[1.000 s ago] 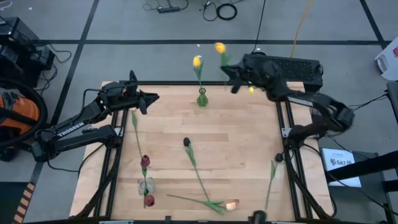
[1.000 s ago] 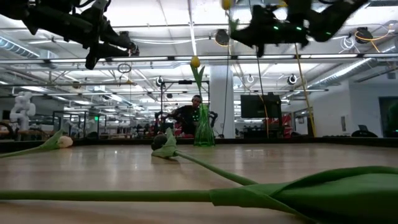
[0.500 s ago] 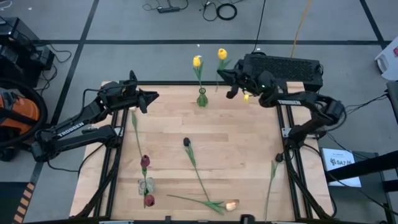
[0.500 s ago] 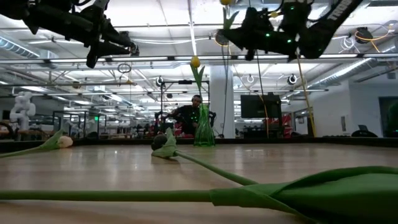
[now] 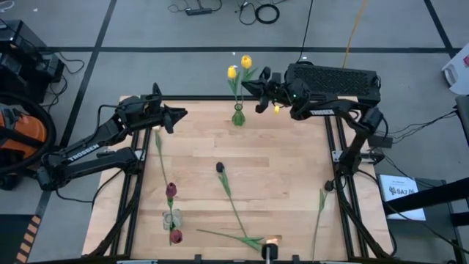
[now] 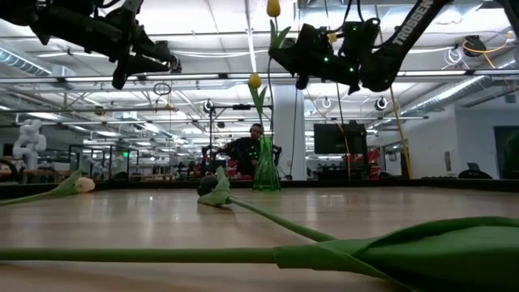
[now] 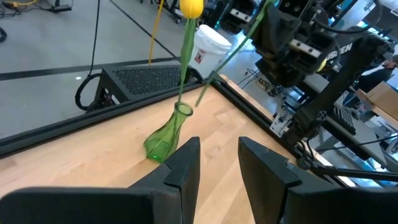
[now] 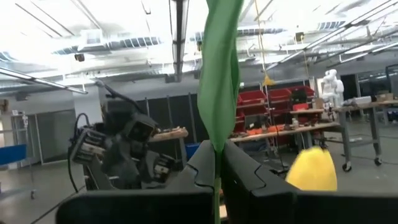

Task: Sort flowers into vase by color
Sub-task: Put the yellow flower into the green vase

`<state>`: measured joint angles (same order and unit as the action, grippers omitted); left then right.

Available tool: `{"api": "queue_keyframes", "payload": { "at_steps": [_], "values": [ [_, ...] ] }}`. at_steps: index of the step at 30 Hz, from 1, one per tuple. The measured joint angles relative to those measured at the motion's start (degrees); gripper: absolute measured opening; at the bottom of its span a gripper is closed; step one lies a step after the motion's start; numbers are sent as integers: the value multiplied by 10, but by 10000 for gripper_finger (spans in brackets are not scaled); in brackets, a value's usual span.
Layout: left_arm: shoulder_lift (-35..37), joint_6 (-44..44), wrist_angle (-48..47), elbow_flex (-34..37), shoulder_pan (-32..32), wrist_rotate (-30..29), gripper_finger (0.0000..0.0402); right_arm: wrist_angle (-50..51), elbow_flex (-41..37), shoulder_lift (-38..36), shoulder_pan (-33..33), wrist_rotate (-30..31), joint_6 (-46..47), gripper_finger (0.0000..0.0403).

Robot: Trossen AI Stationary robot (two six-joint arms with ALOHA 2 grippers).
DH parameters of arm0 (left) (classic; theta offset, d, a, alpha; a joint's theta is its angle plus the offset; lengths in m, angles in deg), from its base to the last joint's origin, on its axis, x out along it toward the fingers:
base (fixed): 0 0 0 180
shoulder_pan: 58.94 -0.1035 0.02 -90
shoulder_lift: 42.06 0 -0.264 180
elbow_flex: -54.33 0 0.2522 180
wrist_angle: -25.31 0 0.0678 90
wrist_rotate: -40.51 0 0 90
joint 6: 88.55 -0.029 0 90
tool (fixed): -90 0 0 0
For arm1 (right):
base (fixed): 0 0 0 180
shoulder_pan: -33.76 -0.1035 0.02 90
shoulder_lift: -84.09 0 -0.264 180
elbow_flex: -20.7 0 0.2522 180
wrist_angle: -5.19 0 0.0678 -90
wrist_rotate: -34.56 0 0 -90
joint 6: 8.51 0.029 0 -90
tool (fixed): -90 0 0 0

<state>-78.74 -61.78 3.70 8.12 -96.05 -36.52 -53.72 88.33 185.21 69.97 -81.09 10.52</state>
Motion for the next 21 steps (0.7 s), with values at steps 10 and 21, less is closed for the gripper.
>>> {"api": "queue_keyframes", "payload": {
  "at_steps": [10, 21],
  "values": [
    [0, 0, -2, 0, 0, 0, 116, -31, 0, 37, 0, 5, -2, 0],
    [0, 0, -4, 0, 0, 0, 116, -5, 0, 78, 0, 5, -6, 8]
  ]
}}
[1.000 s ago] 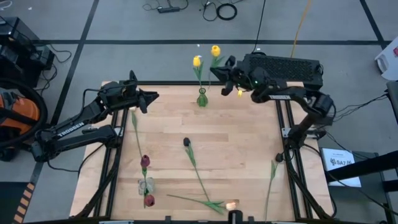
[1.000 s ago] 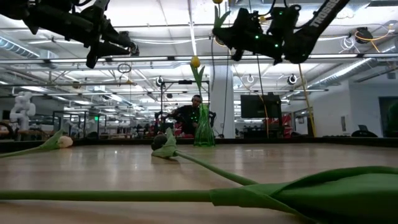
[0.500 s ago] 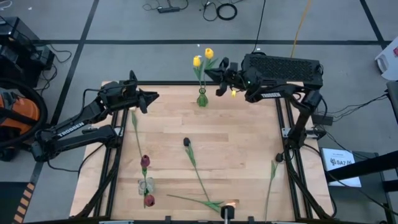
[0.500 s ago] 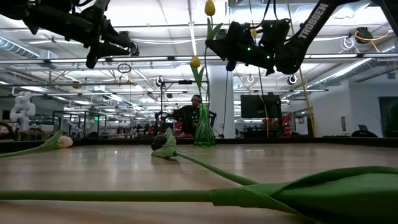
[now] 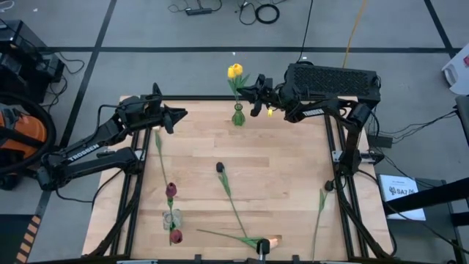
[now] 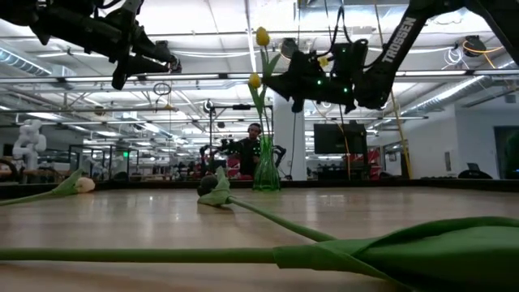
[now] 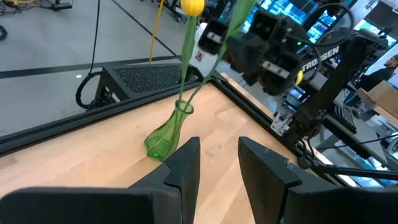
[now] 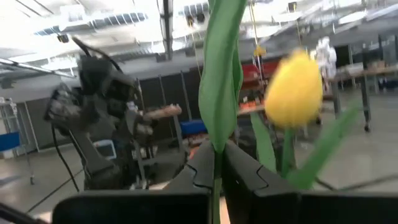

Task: Sort flowers into vase by color
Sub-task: Put the yellow flower into the green vase

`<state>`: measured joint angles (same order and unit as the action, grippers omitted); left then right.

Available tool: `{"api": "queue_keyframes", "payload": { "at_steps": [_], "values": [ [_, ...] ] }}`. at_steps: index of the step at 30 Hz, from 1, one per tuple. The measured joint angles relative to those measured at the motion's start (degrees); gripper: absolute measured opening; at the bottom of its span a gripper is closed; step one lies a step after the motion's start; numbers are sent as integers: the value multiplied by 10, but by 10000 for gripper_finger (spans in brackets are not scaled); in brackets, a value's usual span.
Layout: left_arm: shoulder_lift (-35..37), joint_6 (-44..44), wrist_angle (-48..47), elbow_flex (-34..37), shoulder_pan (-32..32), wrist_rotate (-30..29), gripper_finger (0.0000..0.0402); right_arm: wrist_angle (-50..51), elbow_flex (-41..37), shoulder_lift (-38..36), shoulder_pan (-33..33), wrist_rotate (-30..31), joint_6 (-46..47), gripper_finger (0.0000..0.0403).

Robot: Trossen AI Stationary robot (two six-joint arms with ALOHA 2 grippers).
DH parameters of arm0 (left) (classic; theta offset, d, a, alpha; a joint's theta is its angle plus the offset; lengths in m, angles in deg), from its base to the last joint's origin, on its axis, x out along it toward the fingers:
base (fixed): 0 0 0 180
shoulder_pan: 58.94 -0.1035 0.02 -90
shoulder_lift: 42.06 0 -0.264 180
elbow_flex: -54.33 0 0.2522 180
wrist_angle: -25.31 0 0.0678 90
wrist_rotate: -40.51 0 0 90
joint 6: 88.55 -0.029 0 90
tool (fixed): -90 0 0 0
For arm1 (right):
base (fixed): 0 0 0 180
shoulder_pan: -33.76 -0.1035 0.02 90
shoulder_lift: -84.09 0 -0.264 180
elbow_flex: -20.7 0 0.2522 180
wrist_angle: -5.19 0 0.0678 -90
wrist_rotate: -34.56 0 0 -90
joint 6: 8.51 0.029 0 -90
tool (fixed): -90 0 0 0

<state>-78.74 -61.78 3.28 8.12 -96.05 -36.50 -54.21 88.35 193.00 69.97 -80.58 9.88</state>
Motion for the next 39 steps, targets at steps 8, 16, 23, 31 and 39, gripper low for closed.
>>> {"api": "queue_keyframes", "payload": {
  "at_steps": [8, 16, 23, 31, 39],
  "values": [
    [0, 0, 0, 0, 0, 0, 116, 49, 0, 26, 0, 0, 0, 26],
    [0, -6, 0, 0, 0, 0, 116, 119, 0, 26, 1, 1, -10, 27],
    [0, -10, 0, 0, 0, 1, 116, 114, 0, 26, 1, -2, -13, 29],
    [0, -20, 0, 0, 0, 4, 116, 138, 0, 23, 2, -3, -11, 30],
    [0, -18, 0, 0, 0, 3, 116, 182, 0, 14, 2, -5, -13, 62]
  ]
}}
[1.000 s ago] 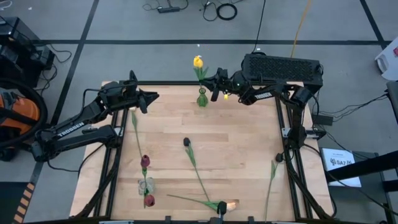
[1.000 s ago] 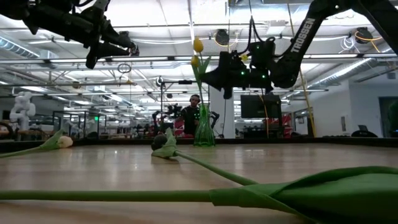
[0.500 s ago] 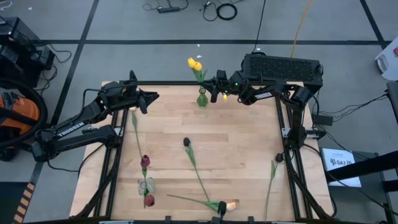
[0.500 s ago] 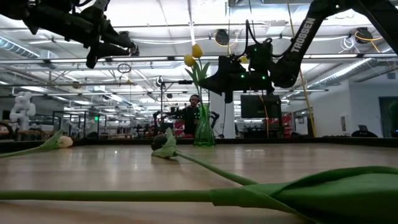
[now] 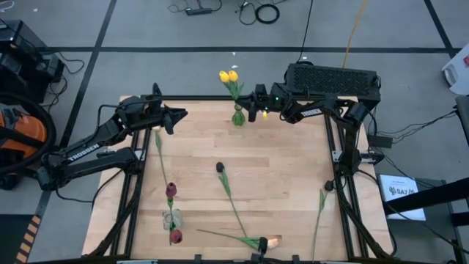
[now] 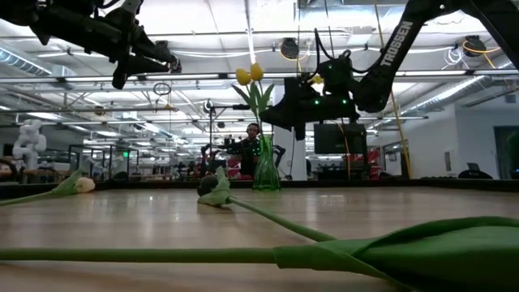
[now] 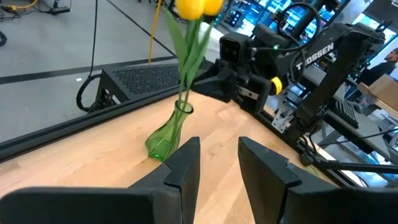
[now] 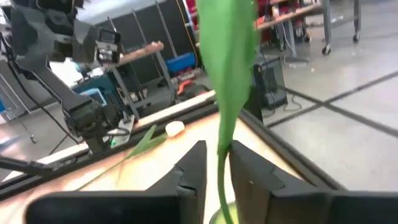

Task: Sort flowers into vase by color
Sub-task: Put the yellow flower into the green vase, then put the top light yellow flower into the green vase

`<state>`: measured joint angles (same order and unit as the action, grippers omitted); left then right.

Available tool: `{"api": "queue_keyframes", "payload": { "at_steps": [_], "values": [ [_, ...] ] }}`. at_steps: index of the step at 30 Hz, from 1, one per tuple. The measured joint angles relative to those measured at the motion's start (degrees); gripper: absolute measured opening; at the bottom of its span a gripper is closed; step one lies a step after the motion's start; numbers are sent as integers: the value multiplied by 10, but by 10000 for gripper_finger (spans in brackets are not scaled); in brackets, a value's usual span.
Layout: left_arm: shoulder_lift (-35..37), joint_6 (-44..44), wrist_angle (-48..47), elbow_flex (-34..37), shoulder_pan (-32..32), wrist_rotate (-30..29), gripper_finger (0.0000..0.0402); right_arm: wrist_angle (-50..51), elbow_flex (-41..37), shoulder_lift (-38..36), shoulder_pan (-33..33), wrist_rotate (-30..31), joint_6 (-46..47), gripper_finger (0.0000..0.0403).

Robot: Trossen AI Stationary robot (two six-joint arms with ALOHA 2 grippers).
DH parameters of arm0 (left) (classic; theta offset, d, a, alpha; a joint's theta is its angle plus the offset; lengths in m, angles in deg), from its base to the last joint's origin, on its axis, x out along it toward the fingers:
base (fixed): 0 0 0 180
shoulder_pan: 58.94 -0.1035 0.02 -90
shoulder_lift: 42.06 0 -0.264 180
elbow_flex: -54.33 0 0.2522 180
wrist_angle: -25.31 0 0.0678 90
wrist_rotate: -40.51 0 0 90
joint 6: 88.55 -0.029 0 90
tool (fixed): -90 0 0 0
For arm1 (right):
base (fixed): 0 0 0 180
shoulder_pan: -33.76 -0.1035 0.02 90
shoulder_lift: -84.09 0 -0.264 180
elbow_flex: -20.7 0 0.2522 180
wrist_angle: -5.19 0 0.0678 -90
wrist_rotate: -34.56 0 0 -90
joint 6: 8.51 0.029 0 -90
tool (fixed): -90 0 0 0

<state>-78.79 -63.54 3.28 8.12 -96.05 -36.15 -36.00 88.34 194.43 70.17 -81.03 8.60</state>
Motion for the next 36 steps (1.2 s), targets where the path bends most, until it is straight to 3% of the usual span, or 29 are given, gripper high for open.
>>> {"api": "queue_keyframes", "payload": {
  "at_steps": [6, 10, 17, 22, 27, 36],
  "values": [
    [0, 0, 0, 0, 0, 0, 116, 62, 9, -37, 1, -1, -24, 134],
    [0, 1, 0, 0, 0, 0, 116, 119, 11, -88, 4, 12, -91, 165],
    [0, 1, 0, 0, 0, -18, 116, 383, 12, -231, 13, 159, -185, 173],
    [-1, 45, -11, 0, 0, -70, 116, 552, 12, -317, 16, 233, -156, 173],
    [-20, 102, -122, -20, 0, -127, 116, 609, 12, -353, 16, 255, -99, 173],
    [-137, 246, -323, -93, -2, -148, 116, 607, 12, -353, 15, 255, -87, 173]
  ]
}}
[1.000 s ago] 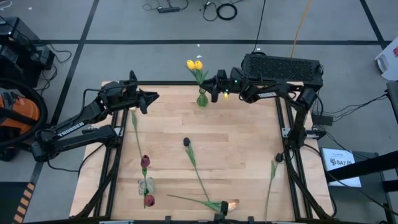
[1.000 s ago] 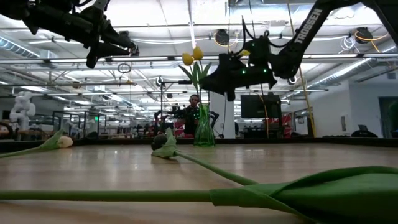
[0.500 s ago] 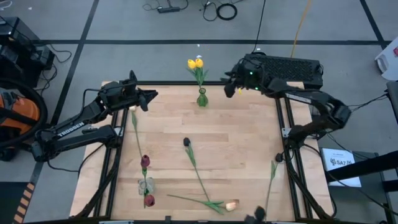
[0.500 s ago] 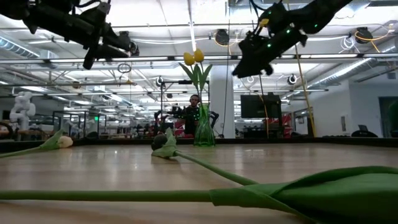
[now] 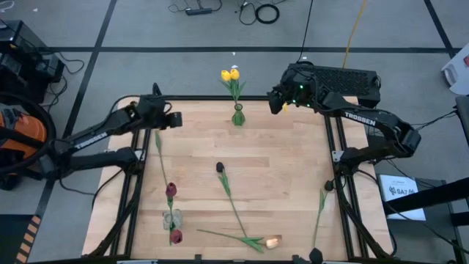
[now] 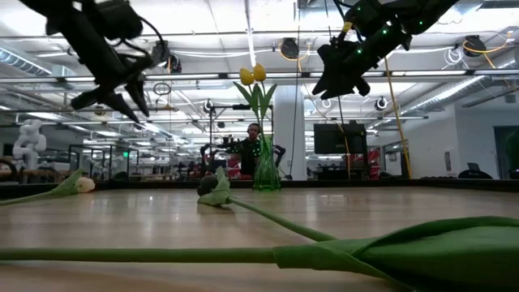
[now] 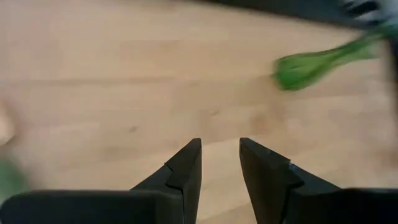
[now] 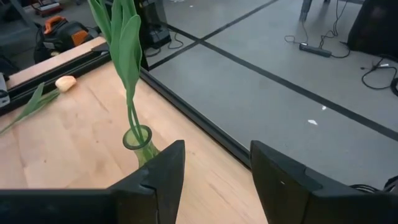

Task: Sort flowers into vase by color
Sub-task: Put the top light yellow flower into the green vase

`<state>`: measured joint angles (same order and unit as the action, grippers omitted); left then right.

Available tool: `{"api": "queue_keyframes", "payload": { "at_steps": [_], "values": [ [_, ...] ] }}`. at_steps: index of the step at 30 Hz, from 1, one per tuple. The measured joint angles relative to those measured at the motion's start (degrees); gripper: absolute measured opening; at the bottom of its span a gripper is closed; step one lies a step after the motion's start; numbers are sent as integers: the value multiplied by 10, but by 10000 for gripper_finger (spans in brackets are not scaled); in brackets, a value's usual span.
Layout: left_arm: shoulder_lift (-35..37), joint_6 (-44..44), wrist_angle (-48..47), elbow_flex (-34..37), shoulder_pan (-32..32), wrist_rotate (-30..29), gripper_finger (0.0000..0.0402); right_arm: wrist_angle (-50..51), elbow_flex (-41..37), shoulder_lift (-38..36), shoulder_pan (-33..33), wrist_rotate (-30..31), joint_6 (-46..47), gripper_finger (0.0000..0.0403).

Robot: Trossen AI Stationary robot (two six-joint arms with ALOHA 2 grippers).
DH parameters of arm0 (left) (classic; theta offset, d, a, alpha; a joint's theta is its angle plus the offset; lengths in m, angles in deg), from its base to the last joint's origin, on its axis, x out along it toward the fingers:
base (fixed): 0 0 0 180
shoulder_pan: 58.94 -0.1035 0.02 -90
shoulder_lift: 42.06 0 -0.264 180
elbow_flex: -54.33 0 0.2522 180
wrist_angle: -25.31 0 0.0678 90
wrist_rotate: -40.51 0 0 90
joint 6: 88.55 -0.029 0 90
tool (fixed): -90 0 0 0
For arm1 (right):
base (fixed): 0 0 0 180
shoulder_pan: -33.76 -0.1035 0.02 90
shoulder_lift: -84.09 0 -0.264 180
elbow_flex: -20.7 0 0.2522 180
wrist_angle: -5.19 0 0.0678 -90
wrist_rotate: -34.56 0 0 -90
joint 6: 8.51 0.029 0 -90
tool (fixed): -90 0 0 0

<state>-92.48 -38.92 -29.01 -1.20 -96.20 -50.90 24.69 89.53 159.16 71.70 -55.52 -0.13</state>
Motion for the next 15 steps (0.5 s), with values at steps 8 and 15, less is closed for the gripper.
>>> {"api": "queue_keyframes", "payload": {
  "at_steps": [8, 15],
  "values": [
    [-156, 38, -241, -54, -44, -11, 116, 0, 0, 0, 0, 0, 0, 173],
    [-244, 39, -301, -37, -68, -18, 116, 1, 0, 0, 0, 0, -5, 173]
  ]
}}
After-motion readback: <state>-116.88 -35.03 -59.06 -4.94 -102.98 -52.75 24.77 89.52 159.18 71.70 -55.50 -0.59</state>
